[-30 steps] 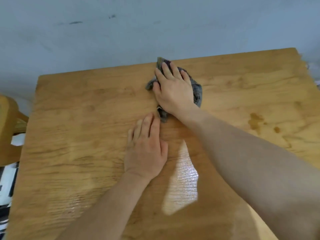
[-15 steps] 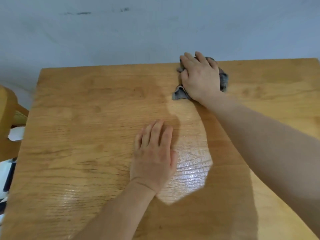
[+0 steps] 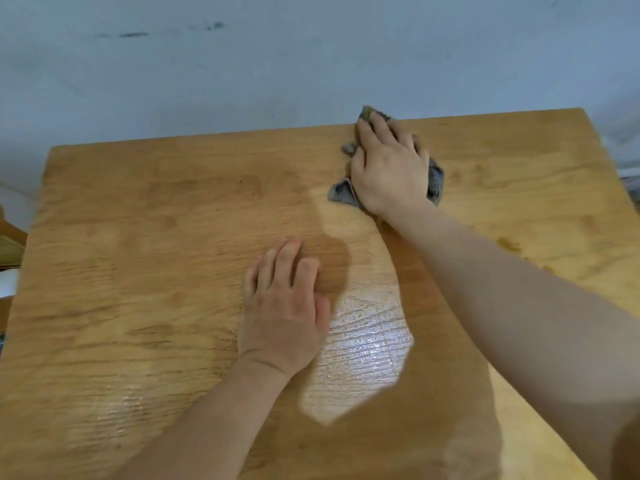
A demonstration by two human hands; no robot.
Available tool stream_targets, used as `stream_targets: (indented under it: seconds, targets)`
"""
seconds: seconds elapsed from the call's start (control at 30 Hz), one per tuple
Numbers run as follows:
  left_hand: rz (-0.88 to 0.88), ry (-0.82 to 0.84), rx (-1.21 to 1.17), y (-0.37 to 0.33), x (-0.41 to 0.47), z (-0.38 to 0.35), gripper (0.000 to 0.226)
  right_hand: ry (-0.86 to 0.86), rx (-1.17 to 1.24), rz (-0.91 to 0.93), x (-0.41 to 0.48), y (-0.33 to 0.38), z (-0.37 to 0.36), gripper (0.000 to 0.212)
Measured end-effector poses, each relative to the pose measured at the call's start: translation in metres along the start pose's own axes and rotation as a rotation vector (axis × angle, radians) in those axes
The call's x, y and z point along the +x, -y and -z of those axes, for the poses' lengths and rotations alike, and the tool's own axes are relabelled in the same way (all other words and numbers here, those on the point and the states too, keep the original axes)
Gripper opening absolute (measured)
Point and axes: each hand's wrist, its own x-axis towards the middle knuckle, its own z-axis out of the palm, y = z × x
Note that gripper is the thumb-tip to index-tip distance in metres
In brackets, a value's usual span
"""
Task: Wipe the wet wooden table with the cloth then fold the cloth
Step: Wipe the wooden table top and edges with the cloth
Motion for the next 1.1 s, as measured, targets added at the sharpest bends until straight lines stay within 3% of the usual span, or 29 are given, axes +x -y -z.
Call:
stream_targets:
  seconds: [0.13,0.37,0.47,0.73,0.87,0.97,1.1]
  targets:
    - [-0.001,0.004,0.012,-0.002,-0.001,0.000,0.027,-0.012,-0.023,-0.041,-0.032,0.013,-0.006,0.056]
    - [0.001,0.006,0.026,-0.002,-0.002,0.001,0.029,0.067,-0.023,0.134,-0.221,-0.011,0.014,0.050]
    - [-0.001,-0.002,0.042,-0.002,-0.002,0.001,0.028,0.064,-0.004,0.159,-0.212,-0.024,0.016,0.050]
    - [0.020,-0.022,0.022,-0.002,-0.003,-0.001,0.027,0.089,0.005,-0.022,-0.060,-0.024,0.010,0.054]
    - [0.023,-0.013,0.012,-0.004,-0.004,0.002,0.027,0.020,0.004,0.006,-0.164,-0.029,0.017,0.052]
    - [0.026,0.020,0.050,-0.005,-0.003,0.003,0.031,0.067,-0.027,0.027,-0.249,-0.046,0.025,0.051]
    - [0.049,0.112,0.121,-0.013,-0.003,0.003,0.047,0.096,-0.025,0.072,-0.257,-0.055,0.025,0.052]
